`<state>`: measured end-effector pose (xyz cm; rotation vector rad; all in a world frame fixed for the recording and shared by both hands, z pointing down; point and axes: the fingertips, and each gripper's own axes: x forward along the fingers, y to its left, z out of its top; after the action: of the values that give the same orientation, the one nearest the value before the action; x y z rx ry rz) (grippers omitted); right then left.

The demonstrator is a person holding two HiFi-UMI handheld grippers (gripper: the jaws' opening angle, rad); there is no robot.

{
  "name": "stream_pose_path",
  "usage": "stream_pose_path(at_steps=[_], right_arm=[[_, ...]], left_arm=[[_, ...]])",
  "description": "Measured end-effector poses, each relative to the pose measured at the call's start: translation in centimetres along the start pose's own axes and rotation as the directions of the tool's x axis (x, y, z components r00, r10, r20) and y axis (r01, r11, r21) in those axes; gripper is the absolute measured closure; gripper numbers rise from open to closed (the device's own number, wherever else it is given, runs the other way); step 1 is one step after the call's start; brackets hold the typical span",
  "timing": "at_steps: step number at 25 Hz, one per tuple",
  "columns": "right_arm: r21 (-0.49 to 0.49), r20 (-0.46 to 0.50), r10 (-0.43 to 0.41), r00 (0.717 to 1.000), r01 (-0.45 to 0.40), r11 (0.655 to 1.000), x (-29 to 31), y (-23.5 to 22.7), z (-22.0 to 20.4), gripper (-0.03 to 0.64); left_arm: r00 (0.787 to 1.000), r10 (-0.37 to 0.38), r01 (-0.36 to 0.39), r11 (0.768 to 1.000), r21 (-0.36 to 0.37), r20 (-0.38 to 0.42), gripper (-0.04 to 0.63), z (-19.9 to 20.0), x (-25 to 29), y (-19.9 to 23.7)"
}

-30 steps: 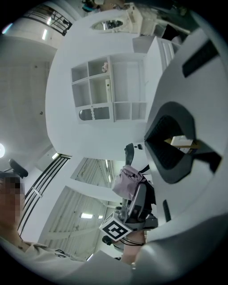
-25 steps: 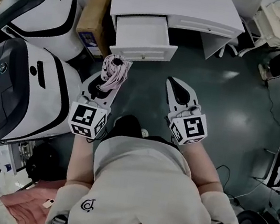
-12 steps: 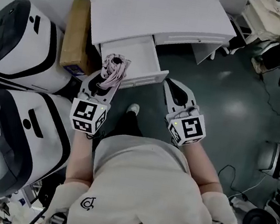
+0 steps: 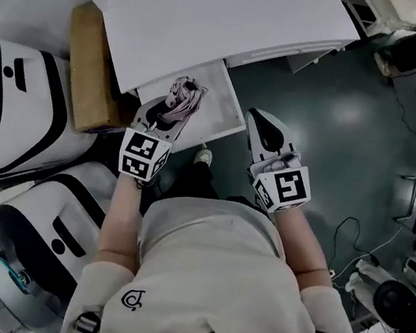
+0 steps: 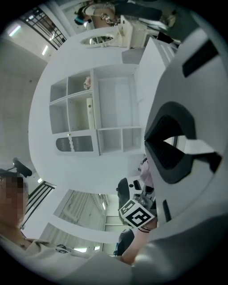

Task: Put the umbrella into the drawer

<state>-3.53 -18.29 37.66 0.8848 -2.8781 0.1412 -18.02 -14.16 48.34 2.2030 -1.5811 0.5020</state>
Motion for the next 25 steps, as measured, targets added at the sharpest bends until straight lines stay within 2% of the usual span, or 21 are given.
stream_pose_path(at_steps=[5,10,17,21,25], right_arm=[[-0.056,-0.043,-0.050,0.998,0.048,0.997,3.0,-1.6,-2.3,0.609],[-0.041,-0.076,-0.114,0.991,0.111,0.993,4.3,-3.9,-4.5,0.609],[-0.002,-0.164,-0.222,0.961,0.225,0.974,3.6,-6.5,-8.4,0.609],[0.049,-0.214,-0.248,0.945,0.263,0.963,3.1,-6.8,-10.4,0.609],[0.054,-0.247,-0.267,0.932,0.288,0.956,2.9,-7.1,-12.1,0.609]], left_arm=[[0.985,-0.105,0.103,0.995,-0.015,-0.136,0.376,-5.0,6.3,2.1],[0.952,-0.176,0.168,0.984,-0.054,-0.248,0.376,-10.2,11.8,3.3],[0.861,-0.269,0.258,0.962,-0.086,-0.431,0.376,-17.8,17.2,2.8],[0.816,-0.304,0.287,0.951,-0.113,-0.491,0.374,-20.7,19.0,2.3],[0.778,-0.312,0.285,0.949,-0.137,-0.545,0.372,-23.2,20.3,2.2]])
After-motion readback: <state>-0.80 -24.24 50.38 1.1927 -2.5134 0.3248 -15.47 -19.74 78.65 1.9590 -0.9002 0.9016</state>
